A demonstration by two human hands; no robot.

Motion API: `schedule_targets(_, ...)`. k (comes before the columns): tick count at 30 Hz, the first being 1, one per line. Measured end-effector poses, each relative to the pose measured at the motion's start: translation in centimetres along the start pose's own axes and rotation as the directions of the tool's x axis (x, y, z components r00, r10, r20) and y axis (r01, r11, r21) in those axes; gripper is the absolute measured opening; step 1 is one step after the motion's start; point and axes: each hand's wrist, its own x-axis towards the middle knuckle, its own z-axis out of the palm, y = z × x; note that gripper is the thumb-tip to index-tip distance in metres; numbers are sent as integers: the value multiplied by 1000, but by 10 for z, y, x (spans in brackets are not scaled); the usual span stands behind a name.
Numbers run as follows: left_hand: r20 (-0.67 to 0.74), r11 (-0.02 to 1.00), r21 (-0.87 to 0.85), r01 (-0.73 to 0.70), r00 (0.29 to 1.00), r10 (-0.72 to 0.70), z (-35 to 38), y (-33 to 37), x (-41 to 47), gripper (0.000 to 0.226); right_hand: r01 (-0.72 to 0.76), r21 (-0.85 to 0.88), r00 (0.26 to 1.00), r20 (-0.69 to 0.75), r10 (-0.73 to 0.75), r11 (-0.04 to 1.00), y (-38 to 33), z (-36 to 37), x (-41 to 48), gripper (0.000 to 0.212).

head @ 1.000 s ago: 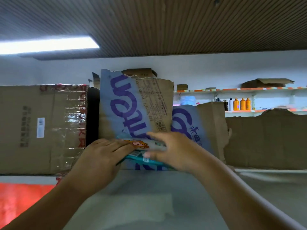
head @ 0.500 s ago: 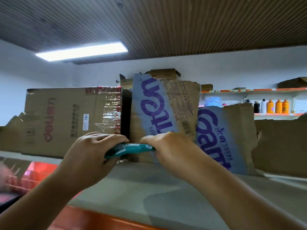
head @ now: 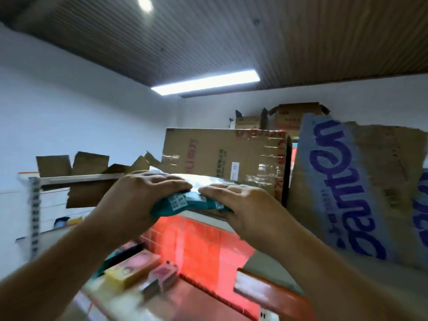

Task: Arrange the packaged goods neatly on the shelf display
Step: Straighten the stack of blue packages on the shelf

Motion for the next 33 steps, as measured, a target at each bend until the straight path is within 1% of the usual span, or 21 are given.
schedule_targets(1,-10,1000,-9,-1,1000,1,-5,-13,-11,70,5,36,999,36,-7,999,-8,13,12,49)
schedule_targets(2,64,999,-19,32,997,-30,-9,-24,-21,67,4,73,999,40,-7,997,-16,20,21,48)
schedule_targets(3,50,998,10,62,997,-62,-13,-47,-37,64,3,103,999,52,-8,995,-30,37,35,46)
schedule_targets(4,65,996,24,90,994,-91,-18,-60,-51,62,4,105,998,70,-12,994,-44,53,49,44)
schedule_targets(6,98,988,54,144,984,-149,-23,-90,-80,59,51,112,998,41,-55,992,-69,94,71,44)
schedule_targets(9,112,980,122,155,979,-169,-20,-123,-113,63,75,95,996,48,-80,993,-92,142,94,49)
schedule_targets(11,162,968,158,193,962,-219,-20,-145,-136,70,66,152,997,38,-72,986,-109,173,104,50)
schedule_targets(13,204,968,163,193,953,-224,-15,-162,-158,71,90,200,995,11,-94,976,-117,200,109,48)
schedule_targets(15,233,976,149,158,954,-190,-8,-176,-178,66,129,201,991,-1,-131,971,-119,226,110,49)
schedule_targets(17,262,980,146,135,950,-170,-1,-188,-194,62,160,202,986,16,-166,966,-118,251,108,61)
schedule_targets(22,315,986,139,95,939,-135,24,-218,-229,57,176,315,978,55,-203,933,-112,311,104,68)
schedule_targets(26,371,983,152,104,916,-154,57,-246,-245,60,181,373,979,25,-204,910,-102,363,108,56)
schedule_targets(27,382,982,156,111,910,-163,65,-253,-247,59,177,368,978,34,-204,913,-99,376,109,56)
schedule_targets(31,422,981,179,79,894,-149,109,-292,-253,62,127,386,973,129,-190,914,-74,449,116,70)
schedule_targets(33,449,981,172,86,880,-156,133,-311,-255,63,110,407,969,160,-190,907,-60,484,121,73)
